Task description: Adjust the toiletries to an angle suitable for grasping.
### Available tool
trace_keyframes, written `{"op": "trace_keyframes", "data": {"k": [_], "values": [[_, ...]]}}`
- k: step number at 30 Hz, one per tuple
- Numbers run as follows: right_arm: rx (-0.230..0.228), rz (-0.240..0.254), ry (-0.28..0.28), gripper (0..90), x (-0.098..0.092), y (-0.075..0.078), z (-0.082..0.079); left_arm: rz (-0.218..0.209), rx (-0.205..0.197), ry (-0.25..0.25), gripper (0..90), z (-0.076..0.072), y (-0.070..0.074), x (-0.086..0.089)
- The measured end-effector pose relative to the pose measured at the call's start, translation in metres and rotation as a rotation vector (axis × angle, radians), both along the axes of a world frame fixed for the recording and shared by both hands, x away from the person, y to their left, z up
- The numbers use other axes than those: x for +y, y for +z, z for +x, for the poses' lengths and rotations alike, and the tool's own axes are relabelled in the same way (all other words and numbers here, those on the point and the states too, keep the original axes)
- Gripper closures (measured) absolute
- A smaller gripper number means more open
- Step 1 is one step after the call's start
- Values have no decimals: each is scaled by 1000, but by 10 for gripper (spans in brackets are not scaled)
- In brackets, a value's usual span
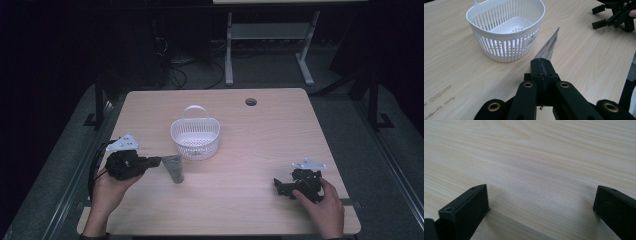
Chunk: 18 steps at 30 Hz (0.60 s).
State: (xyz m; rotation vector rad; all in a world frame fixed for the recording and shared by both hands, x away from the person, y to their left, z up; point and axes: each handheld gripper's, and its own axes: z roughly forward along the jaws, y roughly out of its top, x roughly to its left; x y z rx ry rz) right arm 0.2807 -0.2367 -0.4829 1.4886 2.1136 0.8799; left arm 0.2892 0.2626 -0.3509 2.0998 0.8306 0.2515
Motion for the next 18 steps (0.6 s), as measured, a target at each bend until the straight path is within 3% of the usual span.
{"op": "trace_keyframes", "data": {"k": [18], "values": [[0,0,0,0,0,0,0,19,-6,30,897,14,-1,1]]}}
